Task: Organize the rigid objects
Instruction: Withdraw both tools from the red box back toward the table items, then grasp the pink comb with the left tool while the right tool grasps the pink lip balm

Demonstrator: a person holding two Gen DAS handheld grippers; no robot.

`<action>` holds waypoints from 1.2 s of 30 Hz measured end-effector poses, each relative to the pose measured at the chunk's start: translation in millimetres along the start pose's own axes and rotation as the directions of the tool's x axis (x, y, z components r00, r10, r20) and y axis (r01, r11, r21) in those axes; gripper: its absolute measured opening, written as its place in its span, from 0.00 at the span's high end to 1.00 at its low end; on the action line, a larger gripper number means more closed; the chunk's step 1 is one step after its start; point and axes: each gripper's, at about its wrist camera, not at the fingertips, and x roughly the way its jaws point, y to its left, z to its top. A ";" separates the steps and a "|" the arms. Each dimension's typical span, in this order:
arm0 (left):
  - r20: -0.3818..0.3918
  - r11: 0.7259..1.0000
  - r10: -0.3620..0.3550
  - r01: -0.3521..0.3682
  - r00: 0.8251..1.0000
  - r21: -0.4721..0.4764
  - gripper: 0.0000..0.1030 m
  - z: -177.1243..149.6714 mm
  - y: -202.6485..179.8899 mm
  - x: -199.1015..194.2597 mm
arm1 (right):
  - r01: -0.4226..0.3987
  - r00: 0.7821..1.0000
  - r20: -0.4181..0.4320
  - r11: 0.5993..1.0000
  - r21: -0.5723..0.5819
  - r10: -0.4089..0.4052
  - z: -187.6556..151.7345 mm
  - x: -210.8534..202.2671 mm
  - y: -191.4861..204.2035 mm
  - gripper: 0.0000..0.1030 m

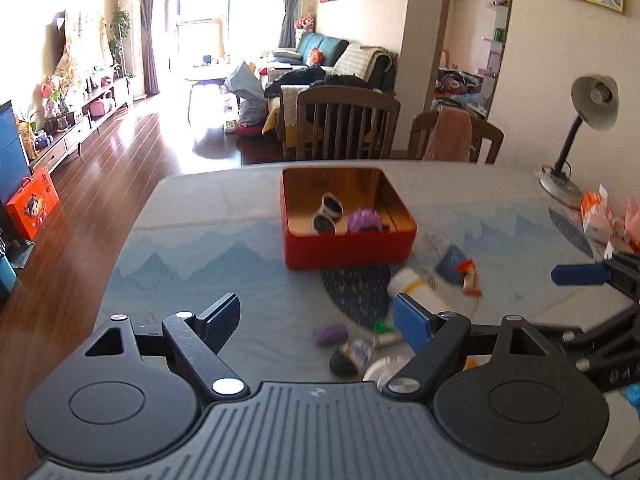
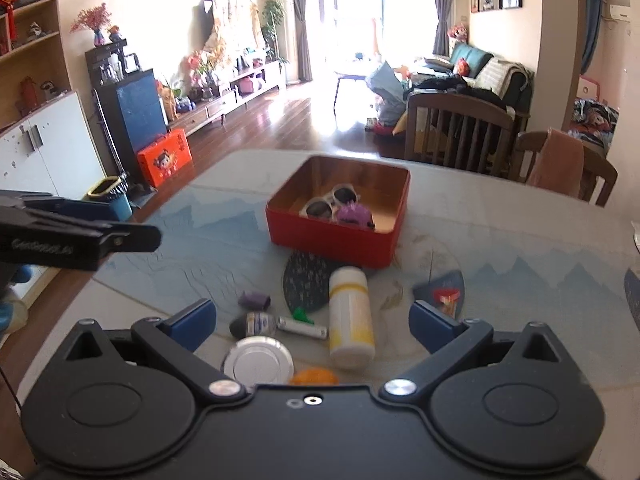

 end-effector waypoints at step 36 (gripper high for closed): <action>-0.316 0.974 -0.064 0.128 0.947 0.188 0.19 -140.8 -60.6 44.6 | -0.064 0.965 -0.260 0.991 -0.120 0.031 -85.7 72.0 24.7 0.51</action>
